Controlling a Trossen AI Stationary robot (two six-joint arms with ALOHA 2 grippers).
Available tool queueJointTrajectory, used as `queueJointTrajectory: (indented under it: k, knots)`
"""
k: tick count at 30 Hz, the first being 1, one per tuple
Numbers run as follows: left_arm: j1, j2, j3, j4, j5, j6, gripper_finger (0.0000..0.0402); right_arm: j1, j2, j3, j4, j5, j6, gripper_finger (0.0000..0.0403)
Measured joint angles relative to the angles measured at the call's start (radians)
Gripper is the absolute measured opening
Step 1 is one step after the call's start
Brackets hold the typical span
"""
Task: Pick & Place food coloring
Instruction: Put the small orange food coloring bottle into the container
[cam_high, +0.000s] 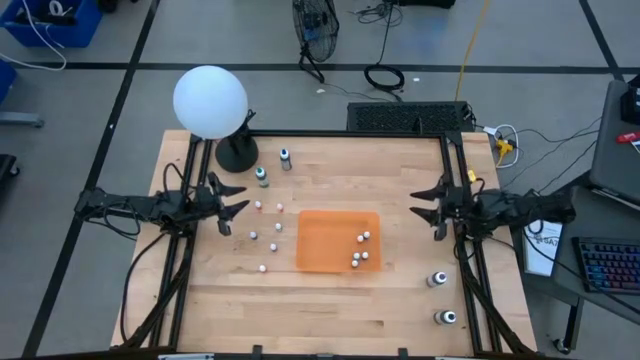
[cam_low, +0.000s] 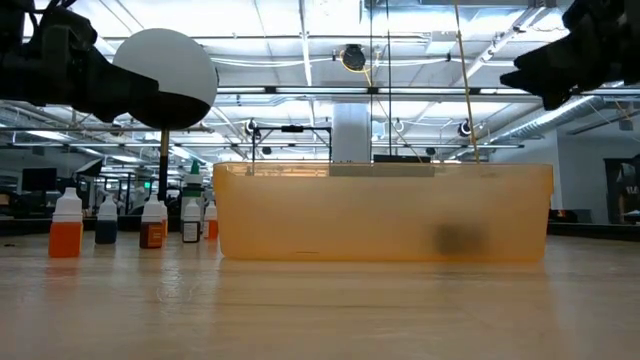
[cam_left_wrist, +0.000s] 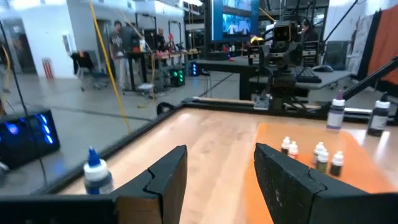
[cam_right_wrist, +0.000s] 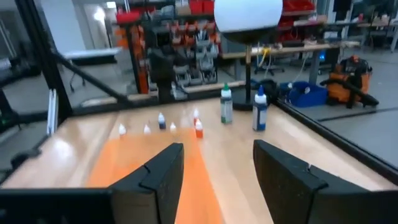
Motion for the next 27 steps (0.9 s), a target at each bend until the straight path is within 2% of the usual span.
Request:
queueJointTrajectory:
  k: [9, 13, 16, 20, 24, 27]
  knots:
    - [0.000, 0.003, 0.000, -0.020, 0.003, -0.024, 0.0186, 0.000, 0.000, -0.168, 0.251, -0.056, 0.016, 0.0177]
    - [0.000, 0.003, 0.001, -0.039, 0.062, -0.054, 0.0186, 0.000, 0.000, -0.184, 0.261, -0.053, -0.001, 0.0180]
    - [0.000, 0.004, 0.001, -0.032, 0.070, -0.058, 0.0186, 0.000, 0.000, -0.185, 0.252, -0.053, -0.006, 0.0180]
    - [0.000, 0.005, 0.001, -0.030, 0.072, -0.160, 0.0186, 0.000, 0.008, -0.187, 0.260, -0.052, 0.002, 0.0177]
    - [0.000, 0.058, 0.071, -0.156, 0.088, -0.274, 0.0186, 0.000, 0.007, -0.188, 0.264, -0.052, 0.003, 0.0178]
    - [0.001, 0.170, 0.173, -0.311, 0.031, -0.352, 0.0186, 0.000, 0.007, -0.188, 0.264, -0.052, 0.003, 0.0180]
